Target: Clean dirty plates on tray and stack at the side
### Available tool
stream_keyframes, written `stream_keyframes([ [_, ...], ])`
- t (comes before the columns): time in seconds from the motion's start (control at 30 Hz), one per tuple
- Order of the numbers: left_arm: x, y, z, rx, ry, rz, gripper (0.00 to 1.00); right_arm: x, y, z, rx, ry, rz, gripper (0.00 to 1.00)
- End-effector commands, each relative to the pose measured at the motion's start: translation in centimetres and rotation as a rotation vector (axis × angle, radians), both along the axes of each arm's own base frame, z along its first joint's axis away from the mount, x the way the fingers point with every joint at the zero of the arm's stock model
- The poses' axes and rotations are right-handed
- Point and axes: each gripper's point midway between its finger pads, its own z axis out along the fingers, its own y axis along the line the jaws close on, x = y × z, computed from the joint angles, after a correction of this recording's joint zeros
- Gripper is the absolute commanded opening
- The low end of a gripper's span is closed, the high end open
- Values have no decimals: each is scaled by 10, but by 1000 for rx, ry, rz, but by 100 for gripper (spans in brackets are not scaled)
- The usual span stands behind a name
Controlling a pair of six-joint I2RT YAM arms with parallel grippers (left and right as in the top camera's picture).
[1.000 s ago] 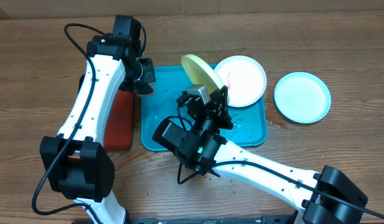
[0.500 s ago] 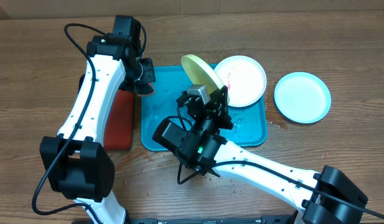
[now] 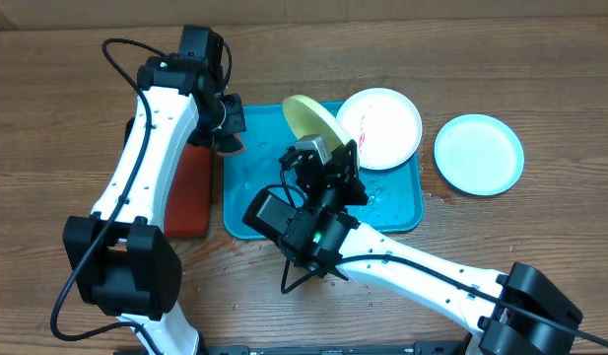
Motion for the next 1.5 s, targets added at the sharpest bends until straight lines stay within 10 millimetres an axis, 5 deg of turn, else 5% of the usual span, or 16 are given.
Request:
stream_keyframes([
  [0.0, 1, 0, -3, 4, 8, 19, 4, -4, 15, -15, 100, 151, 93, 4],
  [0.13, 1, 3, -4, 20, 6, 23, 5, -31, 41, -80, 238, 557, 241, 13],
  [0.27, 1, 4, -4, 28, 5, 25, 5, -53, 54, -115, 423, 850, 306, 4],
  [0.7, 1, 4, -4, 28, 6, 25, 5, -14, 23, -99, 972, 1066, 333, 4],
  [0.83, 1, 4, -4, 28, 5, 25, 5, 14, -16, -85, 1133, 1010, 277, 4],
  [1.03, 1, 4, -4, 28, 6, 25, 5, 54, -118, -79, 1285, 821, 34, 4],
  [1.23, 1, 4, -4, 28, 6, 25, 5, 65, -217, -79, 1385, 651, -175, 4],
  [1.33, 1, 4, -4, 28, 6, 24, 5, 62, -237, -79, 1417, 629, -203, 4],
  [1.47, 1, 4, -4, 28, 6, 25, 5, 53, -226, -82, 1381, 707, -139, 4],
])
